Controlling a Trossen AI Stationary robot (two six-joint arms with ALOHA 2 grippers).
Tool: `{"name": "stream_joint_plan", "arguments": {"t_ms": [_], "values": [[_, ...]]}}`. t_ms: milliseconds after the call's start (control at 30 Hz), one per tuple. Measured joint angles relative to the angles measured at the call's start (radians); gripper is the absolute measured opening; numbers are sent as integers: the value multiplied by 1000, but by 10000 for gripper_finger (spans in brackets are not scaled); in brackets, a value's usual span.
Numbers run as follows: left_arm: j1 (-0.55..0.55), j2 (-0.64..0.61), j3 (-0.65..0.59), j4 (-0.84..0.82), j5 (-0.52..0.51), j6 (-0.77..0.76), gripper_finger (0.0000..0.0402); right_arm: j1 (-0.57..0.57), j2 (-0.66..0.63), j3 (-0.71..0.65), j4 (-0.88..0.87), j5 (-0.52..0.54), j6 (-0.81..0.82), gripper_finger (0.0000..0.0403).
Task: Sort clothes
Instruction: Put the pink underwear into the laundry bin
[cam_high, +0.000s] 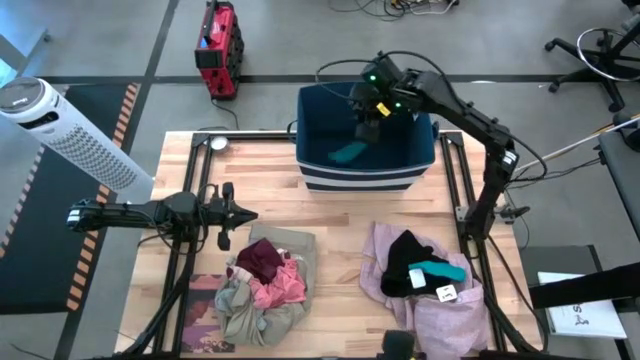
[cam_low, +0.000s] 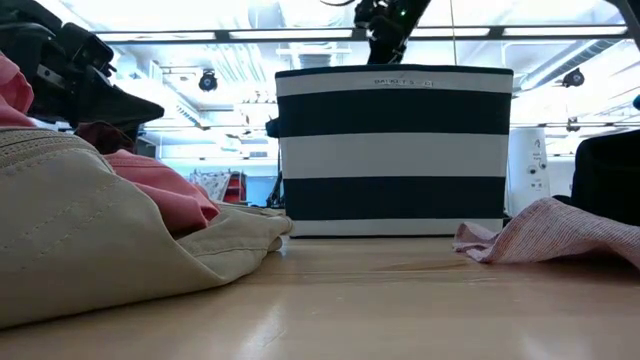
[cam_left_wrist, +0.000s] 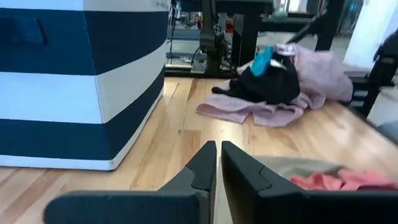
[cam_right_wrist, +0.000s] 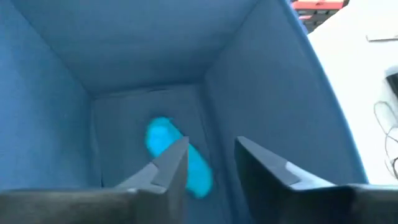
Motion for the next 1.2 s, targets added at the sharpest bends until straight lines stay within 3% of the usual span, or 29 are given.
{"name": "stream_joint_plan", "arguments": {"t_ms": [233, 533, 733, 933, 1200], "values": [[0, 1, 0, 14, 96, -67, 70, 6, -150, 0, -6, 0, 6, 185], [-20, 69, 82, 13, 99, -46, 156, 72, -361, -75, -2, -10, 54, 204], [-58, 206, 187, 3, 100, -3, 188, 138, -484, -268, 74, -11, 97, 204], [-123, 385, 321, -74, 100, 6, 194, 213, -592, -477, 222, -37, 156, 205], [-245, 663, 561, -323, 86, -48, 194, 361, -653, -624, 344, -26, 205, 206]]}}
